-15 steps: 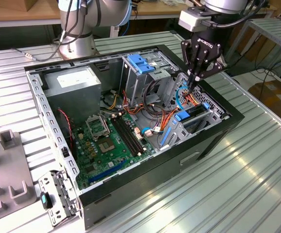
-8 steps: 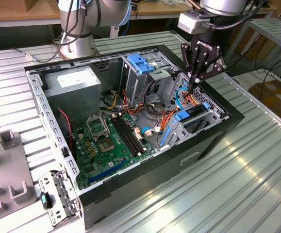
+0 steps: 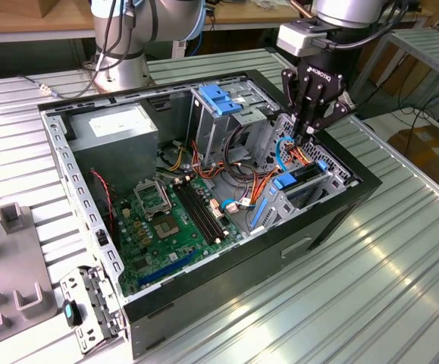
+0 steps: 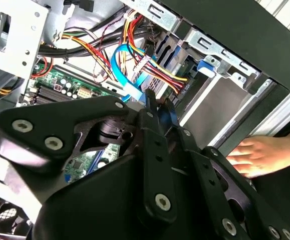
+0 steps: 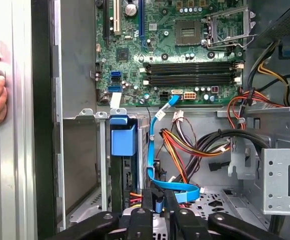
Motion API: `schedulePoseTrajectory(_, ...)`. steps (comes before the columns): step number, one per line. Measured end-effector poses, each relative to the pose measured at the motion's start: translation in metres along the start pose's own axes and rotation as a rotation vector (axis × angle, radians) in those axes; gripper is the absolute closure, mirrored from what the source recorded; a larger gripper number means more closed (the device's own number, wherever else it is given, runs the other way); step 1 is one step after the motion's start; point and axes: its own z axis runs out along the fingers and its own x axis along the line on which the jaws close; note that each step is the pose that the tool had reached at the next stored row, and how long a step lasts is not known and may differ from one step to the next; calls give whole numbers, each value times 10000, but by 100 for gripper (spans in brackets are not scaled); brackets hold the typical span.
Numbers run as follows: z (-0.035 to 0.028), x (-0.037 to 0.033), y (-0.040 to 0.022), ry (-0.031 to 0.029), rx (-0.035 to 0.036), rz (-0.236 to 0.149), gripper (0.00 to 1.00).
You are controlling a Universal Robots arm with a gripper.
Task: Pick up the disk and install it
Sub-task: 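Insert the second disk wire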
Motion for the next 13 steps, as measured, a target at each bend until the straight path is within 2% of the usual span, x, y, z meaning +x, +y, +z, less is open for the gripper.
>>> schedulePoseTrajectory(2, 9, -1, 0, 25, 0, -1, 76)
schedulePoseTrajectory(3, 20, -3, 0, 55, 0, -1, 77)
schedulePoseTrajectory(4, 23, -3, 1, 65, 0, -2, 84)
schedulePoseTrajectory(5, 25, -4, 1, 70, 0, -1, 84)
schedulePoseTrajectory(10, 30, 8, 1, 71, 1, -1, 84)
schedulePoseTrajectory(13, 50, 74, 1, 58, 14, -2, 84)
